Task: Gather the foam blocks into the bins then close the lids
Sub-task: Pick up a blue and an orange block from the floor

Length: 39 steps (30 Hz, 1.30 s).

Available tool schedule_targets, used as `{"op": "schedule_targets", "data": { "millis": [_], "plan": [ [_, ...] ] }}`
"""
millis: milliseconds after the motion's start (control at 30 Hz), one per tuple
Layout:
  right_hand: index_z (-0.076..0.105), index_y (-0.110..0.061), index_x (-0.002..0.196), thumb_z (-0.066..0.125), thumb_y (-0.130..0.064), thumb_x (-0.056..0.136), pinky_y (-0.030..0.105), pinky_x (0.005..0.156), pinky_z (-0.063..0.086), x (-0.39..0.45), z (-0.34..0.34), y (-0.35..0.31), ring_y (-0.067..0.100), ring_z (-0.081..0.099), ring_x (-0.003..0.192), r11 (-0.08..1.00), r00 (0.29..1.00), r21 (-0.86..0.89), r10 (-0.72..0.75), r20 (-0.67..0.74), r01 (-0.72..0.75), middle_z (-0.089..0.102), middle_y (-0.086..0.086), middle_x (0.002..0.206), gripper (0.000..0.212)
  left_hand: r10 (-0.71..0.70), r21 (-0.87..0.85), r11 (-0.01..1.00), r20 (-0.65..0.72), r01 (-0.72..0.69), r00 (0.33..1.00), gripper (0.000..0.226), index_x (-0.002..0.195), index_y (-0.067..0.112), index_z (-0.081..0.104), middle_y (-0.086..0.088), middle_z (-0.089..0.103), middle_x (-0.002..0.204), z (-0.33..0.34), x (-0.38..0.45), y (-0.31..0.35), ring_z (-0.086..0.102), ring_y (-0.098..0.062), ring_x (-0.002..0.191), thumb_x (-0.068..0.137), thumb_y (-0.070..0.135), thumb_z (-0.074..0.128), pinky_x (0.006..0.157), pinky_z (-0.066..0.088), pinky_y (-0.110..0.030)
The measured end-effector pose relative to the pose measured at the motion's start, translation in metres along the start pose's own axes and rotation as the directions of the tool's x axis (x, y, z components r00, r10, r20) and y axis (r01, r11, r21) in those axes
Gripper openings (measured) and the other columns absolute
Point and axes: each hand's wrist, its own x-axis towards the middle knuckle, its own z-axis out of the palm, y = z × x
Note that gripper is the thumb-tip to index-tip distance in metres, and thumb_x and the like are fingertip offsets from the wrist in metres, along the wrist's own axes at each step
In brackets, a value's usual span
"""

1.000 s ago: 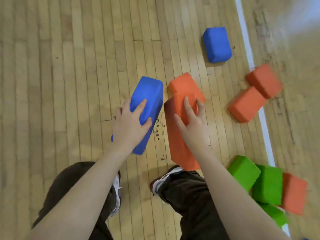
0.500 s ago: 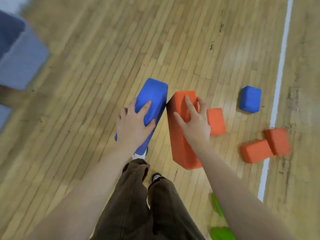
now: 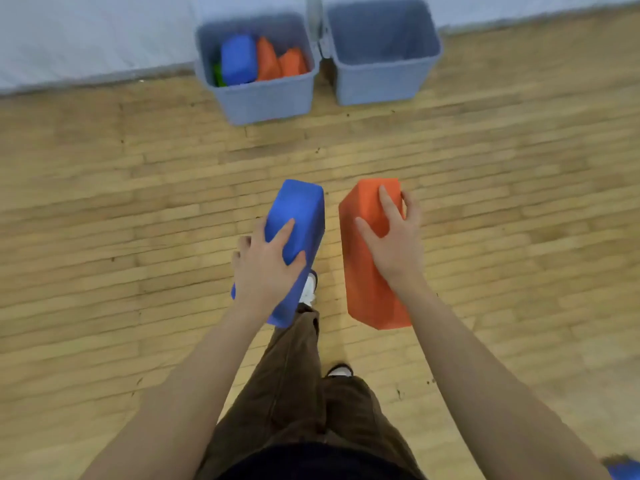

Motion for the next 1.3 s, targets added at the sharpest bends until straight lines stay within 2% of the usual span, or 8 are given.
{"op": "schedule_targets", "data": {
  "millis": [167,267,367,533,667,867,1033,1300],
  "plan": [
    [0.027,-0.042,0.144,0.056,-0.054,0.086,0.046,0.096,0.046,0.061,0.068,-0.077,0.020,0.034,0.134,0.985,0.975,-0.047,-0.156,0.158,0.165,0.014,-0.007,0.153,0.066,-0.258,-0.085,0.964,-0.056,0.252,0.965,0.056,0.139,0.036,0.040,-0.003,0.028,0.149,-0.024,0.038,-0.081,0.039,-0.034,0.114,0.086,0.046,0.056,0.093,0.035,-0.044],
    [0.027,-0.040,0.145,0.056,-0.054,0.086,0.047,0.099,0.044,0.109,0.107,-0.118,0.020,0.031,0.137,0.973,0.953,-0.043,-0.213,0.215,0.228,0.014,-0.005,0.154,0.067,-0.332,-0.096,0.941,-0.069,0.325,0.941,0.057,0.140,0.037,0.038,-0.002,0.026,0.149,-0.042,0.083,-0.112,0.039,-0.033,0.116,0.087,0.047,0.054,0.095,0.036,-0.044],
    [0.029,-0.037,0.146,0.056,-0.052,0.086,0.046,0.103,0.041,0.155,0.133,-0.153,0.023,0.032,0.136,0.967,0.945,-0.062,-0.228,0.236,0.249,0.016,-0.001,0.153,0.067,-0.337,-0.114,0.938,-0.070,0.328,0.939,0.057,0.141,0.038,0.036,-0.003,0.025,0.150,-0.066,0.138,-0.130,0.038,-0.032,0.118,0.087,0.048,0.053,0.096,0.035,-0.043],
    [0.026,-0.038,0.146,0.056,-0.053,0.087,0.044,0.097,0.045,0.226,0.151,-0.196,0.026,0.038,0.131,0.978,0.964,-0.105,-0.156,0.216,0.182,0.015,-0.003,0.153,0.069,-0.248,-0.129,0.963,-0.098,0.235,0.964,0.056,0.139,0.036,0.039,-0.003,0.026,0.149,-0.114,0.237,-0.138,0.040,-0.033,0.116,0.086,0.046,0.054,0.094,0.037,-0.044],
    [0.024,-0.041,0.145,0.053,-0.056,0.086,0.049,0.090,0.049,0.281,0.150,-0.202,0.027,0.044,0.126,0.985,0.983,-0.140,-0.073,0.168,0.097,0.014,-0.006,0.153,0.067,-0.181,-0.138,0.977,-0.125,0.163,0.976,0.056,0.138,0.036,0.041,-0.003,0.028,0.149,-0.142,0.317,-0.126,0.041,-0.033,0.116,0.085,0.046,0.056,0.095,0.038,-0.044],
    [0.024,-0.038,0.146,0.053,-0.054,0.088,0.049,0.089,0.050,0.386,0.160,-0.201,0.028,0.044,0.126,0.988,0.991,-0.153,0.023,0.133,-0.003,0.013,-0.004,0.154,0.067,-0.110,-0.109,0.989,-0.118,0.098,0.987,0.055,0.139,0.034,0.040,-0.005,0.029,0.150,-0.160,0.447,-0.100,0.040,-0.034,0.120,0.087,0.044,0.054,0.096,0.040,-0.045],
    [0.025,-0.035,0.147,0.056,-0.047,0.089,0.044,0.099,0.043,0.499,0.173,-0.223,0.027,0.034,0.133,0.995,0.983,-0.096,0.004,0.183,0.013,0.017,0.003,0.152,0.067,-0.162,-0.132,0.980,-0.103,0.148,0.981,0.054,0.138,0.033,0.041,-0.005,0.028,0.149,-0.172,0.555,-0.082,0.038,-0.032,0.123,0.087,0.044,0.054,0.098,0.035,-0.045],
    [0.025,-0.038,0.146,0.056,-0.051,0.087,0.046,0.092,0.047,0.666,0.196,-0.301,0.026,0.037,0.131,0.977,0.963,-0.155,-0.104,0.250,0.146,0.019,0.000,0.152,0.067,-0.351,-0.222,0.921,-0.108,0.321,0.930,0.055,0.139,0.032,0.041,-0.005,0.027,0.150,-0.196,0.687,-0.075,0.036,-0.032,0.124,0.088,0.042,0.056,0.100,0.033,-0.045]
  ]
}}
